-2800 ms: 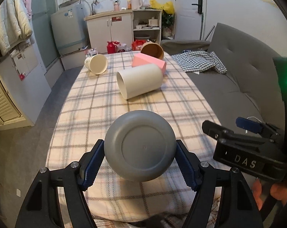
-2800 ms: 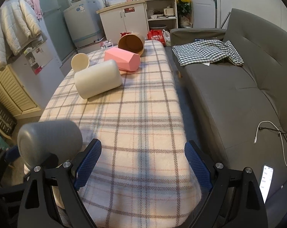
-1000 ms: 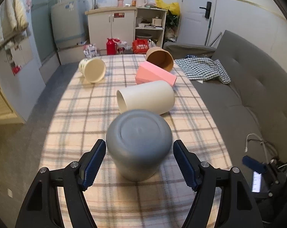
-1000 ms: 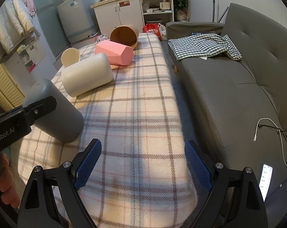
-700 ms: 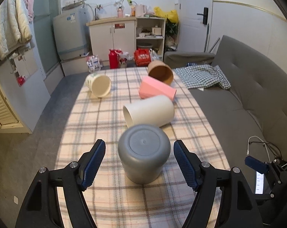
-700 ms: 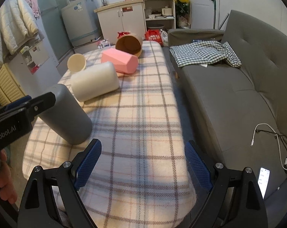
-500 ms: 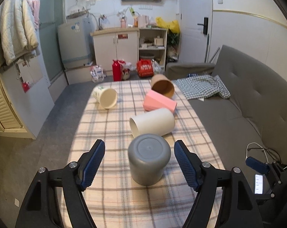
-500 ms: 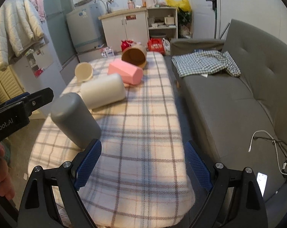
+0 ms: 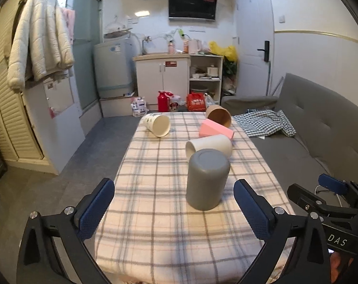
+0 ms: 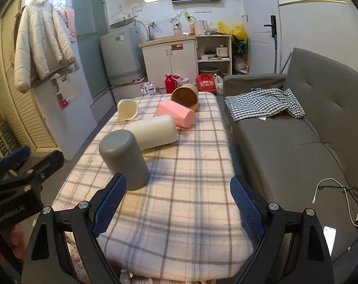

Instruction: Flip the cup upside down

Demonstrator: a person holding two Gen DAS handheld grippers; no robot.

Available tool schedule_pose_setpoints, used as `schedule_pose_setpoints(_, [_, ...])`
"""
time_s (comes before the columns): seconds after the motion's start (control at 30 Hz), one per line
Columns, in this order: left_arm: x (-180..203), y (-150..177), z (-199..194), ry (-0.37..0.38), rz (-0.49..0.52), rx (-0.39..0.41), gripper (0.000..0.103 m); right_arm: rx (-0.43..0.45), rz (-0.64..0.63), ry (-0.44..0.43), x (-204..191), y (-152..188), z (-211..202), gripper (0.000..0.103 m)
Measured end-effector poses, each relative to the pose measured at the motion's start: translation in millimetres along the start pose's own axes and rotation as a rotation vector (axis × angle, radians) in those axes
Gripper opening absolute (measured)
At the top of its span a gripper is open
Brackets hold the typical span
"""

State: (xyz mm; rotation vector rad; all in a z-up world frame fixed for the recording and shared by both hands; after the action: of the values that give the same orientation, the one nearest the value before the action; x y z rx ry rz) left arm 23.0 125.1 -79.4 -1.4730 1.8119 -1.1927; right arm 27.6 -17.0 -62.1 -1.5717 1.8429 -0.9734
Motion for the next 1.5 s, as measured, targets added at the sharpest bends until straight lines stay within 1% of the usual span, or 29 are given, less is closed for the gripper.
schedule_pose_setpoints(0.13, [-2, 3, -3, -0.017, 0.007, 0.003, 0.103, 0.006, -0.008, -0.005, -3, 1, -1, 0.09])
schedule_pose_setpoints(0.27, [-1, 2, -10, -0.025, 0.022, 0.039, 0.103, 0.01, -0.016, -0.007, -7, 3, -2, 0.09])
schedule_pose_setpoints(0.53, [-3, 5, -10, -0.027, 0.002, 0.018, 0.103, -0.003, -0.018, 0.003, -7, 3, 1, 0.09])
schedule_pose_setpoints(0.67, [-4, 6, -9, -0.016, -0.011, 0.015, 0.103, -0.007, -0.014, 0.011, -6, 4, 4, 0.096])
schedule_pose_setpoints(0.9, [-8, 8, -6, -0.029, -0.019, 0.005, 0.103, -0.005, -0.016, 0.03, -5, 4, 6, 0.098])
schedule_pose_setpoints(0.97, [-9, 8, -5, -0.032, -0.021, 0.003, 0.103, 0.0, -0.013, 0.035, -4, 3, 6, 0.102])
schedule_pose_setpoints(1.5, [-5, 10, -3, -0.04, 0.012, 0.001, 0.103, 0.002, 0.012, 0.045, 2, 2, 5, 0.103])
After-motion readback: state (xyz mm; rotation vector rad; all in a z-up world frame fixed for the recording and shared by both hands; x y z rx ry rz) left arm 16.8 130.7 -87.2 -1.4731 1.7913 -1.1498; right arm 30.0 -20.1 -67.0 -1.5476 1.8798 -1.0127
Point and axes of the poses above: each gripper's, at about its wrist camera, not at the fingertips, and z roughly the way its jaws point, x to its right, y to its underside, the point moved 4 cm from there along z, roughly the way its jaws point, and after that the axes turned 15 degrees about y, right-handed, at the moved point
